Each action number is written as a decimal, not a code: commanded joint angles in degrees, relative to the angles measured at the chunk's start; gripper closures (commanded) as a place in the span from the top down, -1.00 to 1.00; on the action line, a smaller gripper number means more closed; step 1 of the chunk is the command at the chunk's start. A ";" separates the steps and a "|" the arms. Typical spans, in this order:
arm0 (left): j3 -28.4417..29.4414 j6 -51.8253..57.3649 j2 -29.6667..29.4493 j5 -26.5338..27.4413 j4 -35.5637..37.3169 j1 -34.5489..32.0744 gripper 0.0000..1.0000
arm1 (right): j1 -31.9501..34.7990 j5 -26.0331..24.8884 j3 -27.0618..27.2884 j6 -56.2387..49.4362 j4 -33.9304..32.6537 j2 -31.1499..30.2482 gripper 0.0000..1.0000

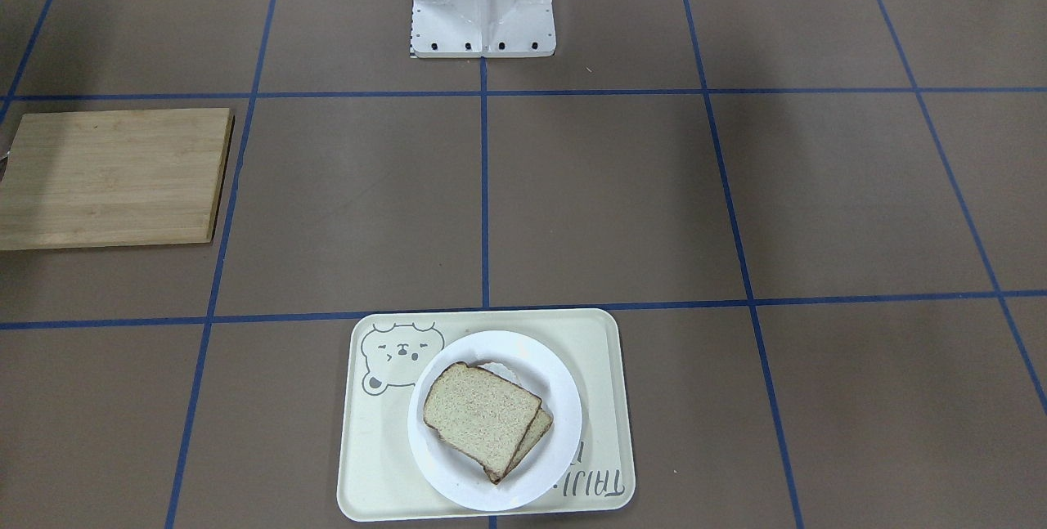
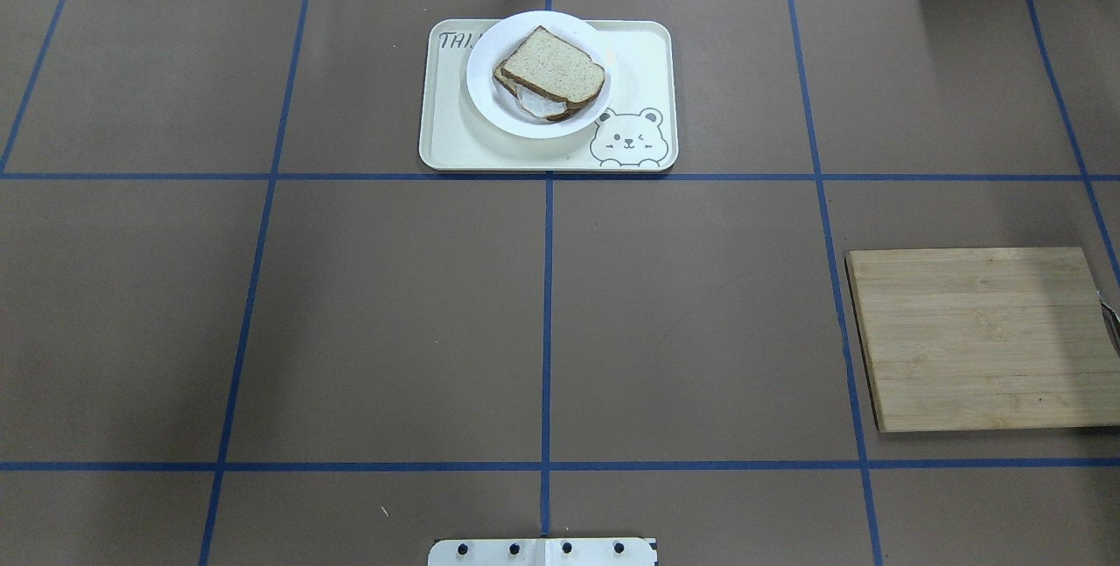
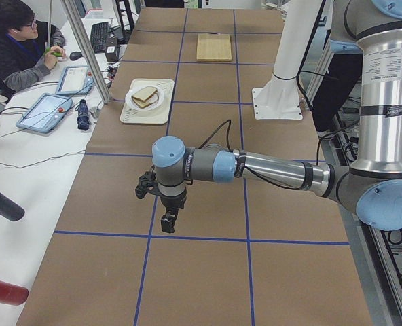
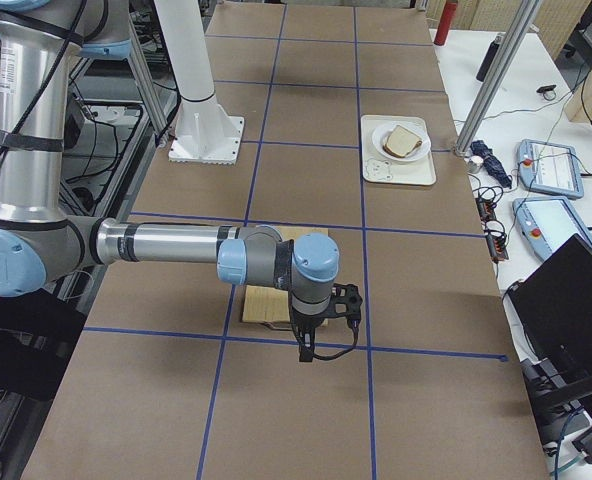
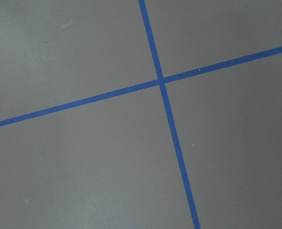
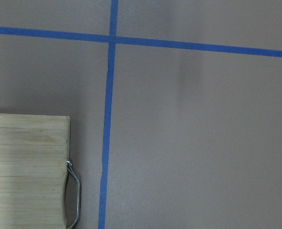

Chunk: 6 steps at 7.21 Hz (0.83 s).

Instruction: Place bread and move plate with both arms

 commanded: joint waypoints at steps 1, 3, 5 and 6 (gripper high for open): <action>-0.11 -0.05 -0.36 1.43 0.17 0.00 0.96 | 0.00 0.02 0.05 0.14 0.01 0.09 1.00; 0.42 -0.05 0.07 1.26 0.34 0.00 0.96 | -0.09 0.02 0.14 0.14 0.01 0.18 1.00; 0.69 -0.05 -0.10 0.56 0.61 0.00 0.96 | -0.09 0.19 0.31 0.14 0.01 0.27 1.00; 1.73 -0.31 -0.02 -4.93 0.52 0.00 0.96 | -0.09 0.28 0.40 0.14 0.01 0.27 1.00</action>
